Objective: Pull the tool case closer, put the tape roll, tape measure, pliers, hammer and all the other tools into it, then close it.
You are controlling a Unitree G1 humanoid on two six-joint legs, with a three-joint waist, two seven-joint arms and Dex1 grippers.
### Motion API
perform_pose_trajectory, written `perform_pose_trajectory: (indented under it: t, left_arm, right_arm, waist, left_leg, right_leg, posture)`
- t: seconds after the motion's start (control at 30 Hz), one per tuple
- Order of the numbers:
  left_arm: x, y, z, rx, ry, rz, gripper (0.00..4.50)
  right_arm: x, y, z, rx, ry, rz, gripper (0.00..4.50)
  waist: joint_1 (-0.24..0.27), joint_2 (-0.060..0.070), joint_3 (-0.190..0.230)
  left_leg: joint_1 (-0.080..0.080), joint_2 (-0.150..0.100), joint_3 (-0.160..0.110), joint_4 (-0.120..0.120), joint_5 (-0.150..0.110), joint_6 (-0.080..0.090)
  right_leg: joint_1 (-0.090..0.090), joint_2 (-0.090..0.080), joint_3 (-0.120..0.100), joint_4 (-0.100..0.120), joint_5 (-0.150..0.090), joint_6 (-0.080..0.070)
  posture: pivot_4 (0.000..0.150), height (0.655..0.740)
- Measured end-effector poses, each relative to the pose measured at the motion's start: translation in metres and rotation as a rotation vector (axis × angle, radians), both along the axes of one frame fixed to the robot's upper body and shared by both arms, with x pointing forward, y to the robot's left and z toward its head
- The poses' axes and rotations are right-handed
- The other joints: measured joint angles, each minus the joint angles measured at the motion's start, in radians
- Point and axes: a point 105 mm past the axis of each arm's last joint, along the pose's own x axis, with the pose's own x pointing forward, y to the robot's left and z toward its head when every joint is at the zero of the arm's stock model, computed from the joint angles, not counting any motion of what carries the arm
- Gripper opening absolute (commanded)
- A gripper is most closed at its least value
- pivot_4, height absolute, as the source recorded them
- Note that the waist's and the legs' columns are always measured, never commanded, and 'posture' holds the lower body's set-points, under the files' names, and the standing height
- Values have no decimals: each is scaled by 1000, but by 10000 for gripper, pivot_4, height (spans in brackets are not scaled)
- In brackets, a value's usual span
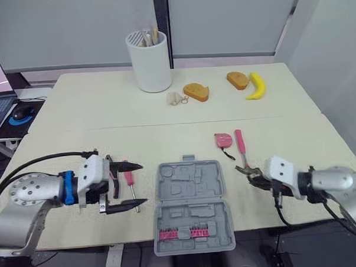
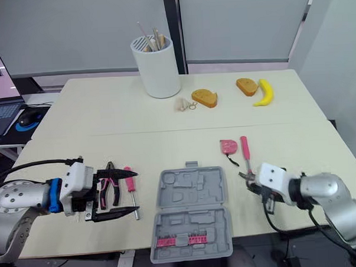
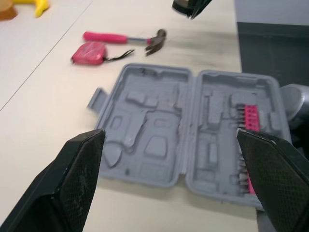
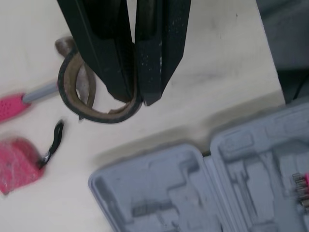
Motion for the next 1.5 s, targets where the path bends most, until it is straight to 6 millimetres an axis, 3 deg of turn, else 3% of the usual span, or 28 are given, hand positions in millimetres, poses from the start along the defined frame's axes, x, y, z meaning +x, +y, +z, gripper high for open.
perform_pose_trajectory:
  t: [0.2, 0.33, 0.4, 0.67, 0.83, 1.07, 1.47, 1.5]
  left_arm:
    - [-2, 18, -7, 4, 31, 93, 45000]
    - [-2, 23, -11, 8, 40, 110, 45000]
    - [-2, 24, -11, 10, 33, 108, 45000]
    - [-2, 29, -13, 24, 21, 108, 45000]
    - [-3, 28, -16, 25, 19, 110, 45000]
    - [-4, 22, -13, 29, -1, 99, 45000]
    - [-1, 15, -8, 30, -3, 100, 45000]
    - [-1, 15, -8, 29, -4, 100, 45000]
  right_arm:
    - [18, 108, 11, 106, 60, 202, 155]
    - [30, 159, 12, 95, 86, 285, 155]
    - [32, 172, 8, 80, 99, 311, 155]
    - [61, 200, -24, 7, 162, 291, 155]
    - [67, 207, -39, -30, 198, 288, 155]
    - [73, 217, -45, -49, 199, 299, 155]
    - [78, 213, -51, -71, 212, 312, 155]
    - [77, 213, -51, -73, 210, 314, 2844]
  waist:
    - [-8, -1, 0]
    - [-4, -2, 0]
    - [1, -2, 0]
    - [-8, -2, 0]
    - [-10, -2, 0]
    - [-10, -2, 0]
    - [-11, -2, 0]
    - [-11, -2, 0]
  left_leg:
    - [-3, 0, 0, 0, 0, 0]
    - [-5, -2, -1, 0, 0, 0]
    - [-5, -3, 0, 0, 0, 0]
    - [-4, -1, 0, 0, 0, 0]
    - [-5, 0, 1, 0, 0, 0]
    - [-4, -1, 1, 0, 0, 0]
    - [-5, 0, 2, 0, 0, 0]
    - [-5, 0, 2, 0, 0, 0]
  right_leg:
    - [-4, 0, 0, 1, 0, -1]
    - [-5, -2, -1, 1, 1, -2]
    - [-5, -3, -1, 1, 1, -2]
    - [-7, -2, -1, 4, 4, -3]
    - [-8, -2, 0, 4, 4, -4]
    - [-9, -2, 0, 7, 3, -4]
    - [-12, -2, 1, 9, 3, -4]
    - [-12, -2, 1, 9, 3, -4]
  posture:
    - [1500, 7400]
    - [1500, 7400]
    - [1500, 7400]
    - [1500, 7400]
    - [1500, 7400]
    - [1500, 7400]
    - [1500, 7400]
    - [1500, 7400]
